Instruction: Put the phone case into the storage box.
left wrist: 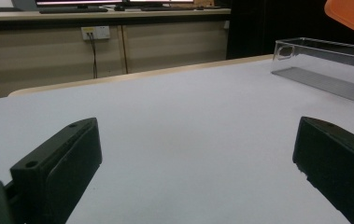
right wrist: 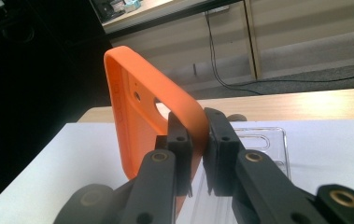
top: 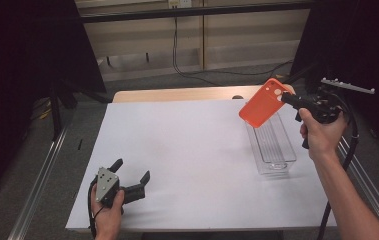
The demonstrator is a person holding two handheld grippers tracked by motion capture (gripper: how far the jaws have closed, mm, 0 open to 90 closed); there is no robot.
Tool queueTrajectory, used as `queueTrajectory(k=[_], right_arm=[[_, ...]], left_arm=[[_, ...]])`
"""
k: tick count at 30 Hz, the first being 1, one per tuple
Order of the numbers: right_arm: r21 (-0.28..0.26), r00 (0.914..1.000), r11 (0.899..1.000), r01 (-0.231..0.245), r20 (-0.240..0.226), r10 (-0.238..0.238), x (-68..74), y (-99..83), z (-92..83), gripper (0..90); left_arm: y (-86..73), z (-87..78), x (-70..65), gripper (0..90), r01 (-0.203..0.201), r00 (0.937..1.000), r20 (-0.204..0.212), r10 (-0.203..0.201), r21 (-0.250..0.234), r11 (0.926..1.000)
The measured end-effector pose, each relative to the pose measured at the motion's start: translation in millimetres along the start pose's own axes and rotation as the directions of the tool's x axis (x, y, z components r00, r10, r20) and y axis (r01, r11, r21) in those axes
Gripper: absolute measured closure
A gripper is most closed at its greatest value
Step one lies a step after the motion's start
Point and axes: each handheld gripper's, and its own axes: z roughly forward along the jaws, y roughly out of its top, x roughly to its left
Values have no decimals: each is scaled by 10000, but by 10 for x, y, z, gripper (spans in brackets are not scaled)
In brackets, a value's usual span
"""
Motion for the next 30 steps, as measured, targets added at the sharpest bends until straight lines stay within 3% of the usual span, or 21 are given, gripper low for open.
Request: queueTrajectory(k=[20, 30], right_arm=[[-122, 9990, 9999, -79, 442, 84, -209, 121, 201, 815], [160, 9943, 9991, 386, 986, -400, -345, 111, 295, 815]], left_arm=[[-5, 8, 1, 13, 110, 9999, 45, -110, -30, 9999], [-6, 5, 1, 13, 71, 10000, 42, -71, -11, 10000]])
